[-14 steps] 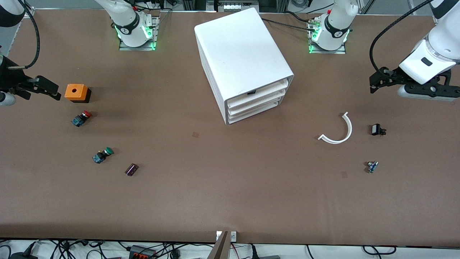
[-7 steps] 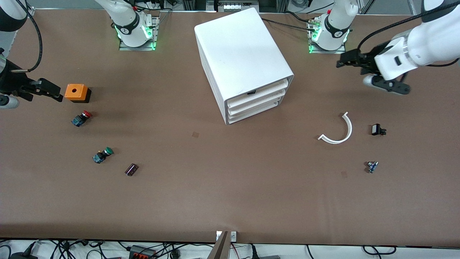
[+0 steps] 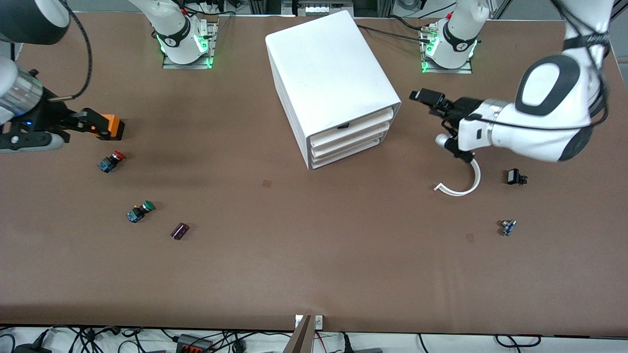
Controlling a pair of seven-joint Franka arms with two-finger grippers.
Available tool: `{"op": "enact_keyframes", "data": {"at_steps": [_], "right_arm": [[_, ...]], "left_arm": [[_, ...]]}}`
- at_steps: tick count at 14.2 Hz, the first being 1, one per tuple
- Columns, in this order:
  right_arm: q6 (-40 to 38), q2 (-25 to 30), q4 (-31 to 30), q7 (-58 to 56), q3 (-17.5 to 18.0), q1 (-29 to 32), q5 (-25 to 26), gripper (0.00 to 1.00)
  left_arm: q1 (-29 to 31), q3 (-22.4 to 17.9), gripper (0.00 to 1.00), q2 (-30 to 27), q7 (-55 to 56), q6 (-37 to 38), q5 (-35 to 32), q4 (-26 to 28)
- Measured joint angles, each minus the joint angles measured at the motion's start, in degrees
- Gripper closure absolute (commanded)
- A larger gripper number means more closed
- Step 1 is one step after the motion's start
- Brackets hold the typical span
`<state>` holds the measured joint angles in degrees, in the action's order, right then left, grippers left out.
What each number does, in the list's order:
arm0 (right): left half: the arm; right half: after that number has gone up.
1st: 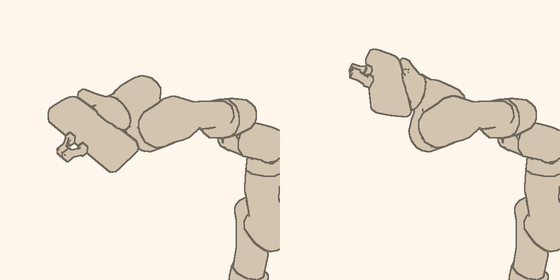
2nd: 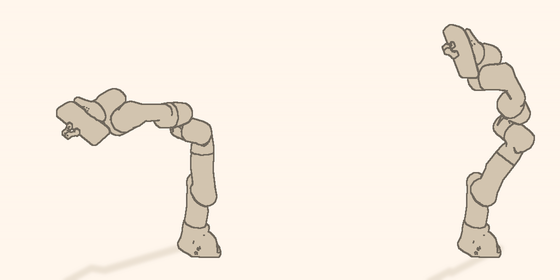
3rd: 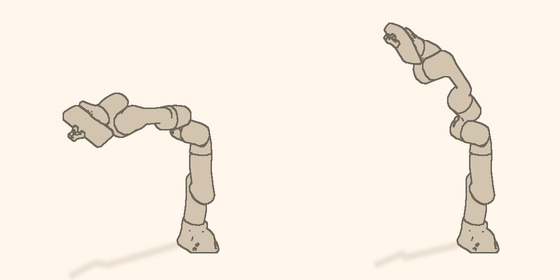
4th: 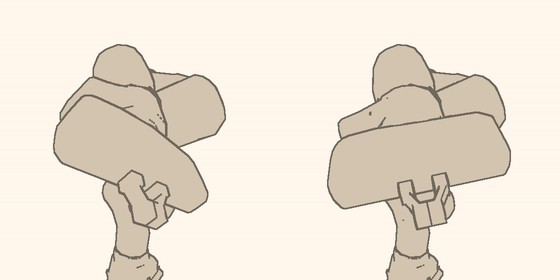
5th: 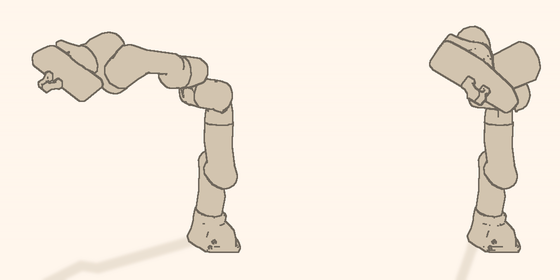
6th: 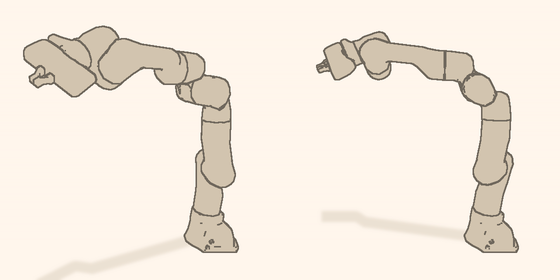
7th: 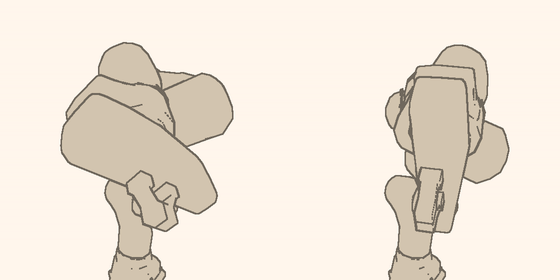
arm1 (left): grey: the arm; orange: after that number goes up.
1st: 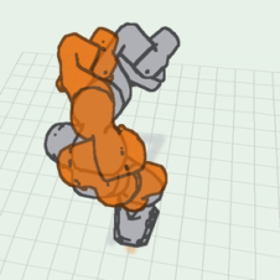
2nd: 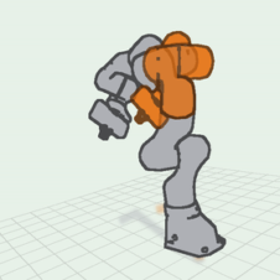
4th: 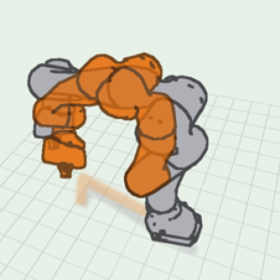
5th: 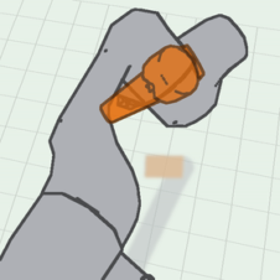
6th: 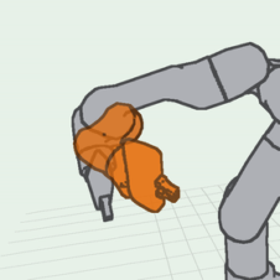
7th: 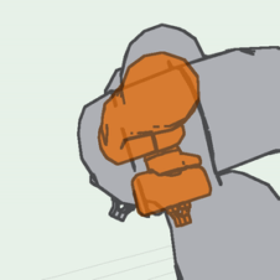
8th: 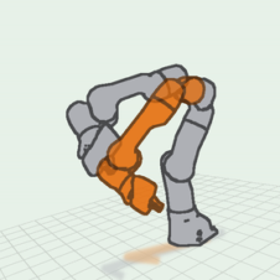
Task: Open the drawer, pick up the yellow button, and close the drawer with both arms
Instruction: 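Reach the left gripper to the top drawer handle and grasp it, then pull the drawer open with the left gripper while the right gripper approaches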
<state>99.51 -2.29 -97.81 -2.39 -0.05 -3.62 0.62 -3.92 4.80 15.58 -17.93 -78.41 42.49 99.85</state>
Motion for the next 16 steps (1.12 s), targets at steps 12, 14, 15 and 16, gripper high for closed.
{"op": "enact_keyframes", "data": {"at_steps": [12,14,15,16], "right_arm": [[0.7,-7.4,7.0,0.1,0.1,-10.0,0.0,0.0],[0.8,-8.4,8.4,0.1,0.1,-11.1,0.0,0.0],[0.8,-9.0,9.6,0.1,0.1,-12.0,0.0,0.0],[0.8,-9.7,10.7,0.1,0.2,-13.1,0.0,0.0]], "left_arm": [[-0.9,0.9,0.25,10.8,-32.9,-12.4,18.6,11.0],[-1.5,1.7,0.3,10.8,-33.7,-13.3,18.9,12.0],[-1.7,2.1,0.4,10.8,-33.8,-13.4,19.2,12.5],[-1.8,2.4,0.52,10.8,-34.3,-13.6,19.6,13.1]]}}
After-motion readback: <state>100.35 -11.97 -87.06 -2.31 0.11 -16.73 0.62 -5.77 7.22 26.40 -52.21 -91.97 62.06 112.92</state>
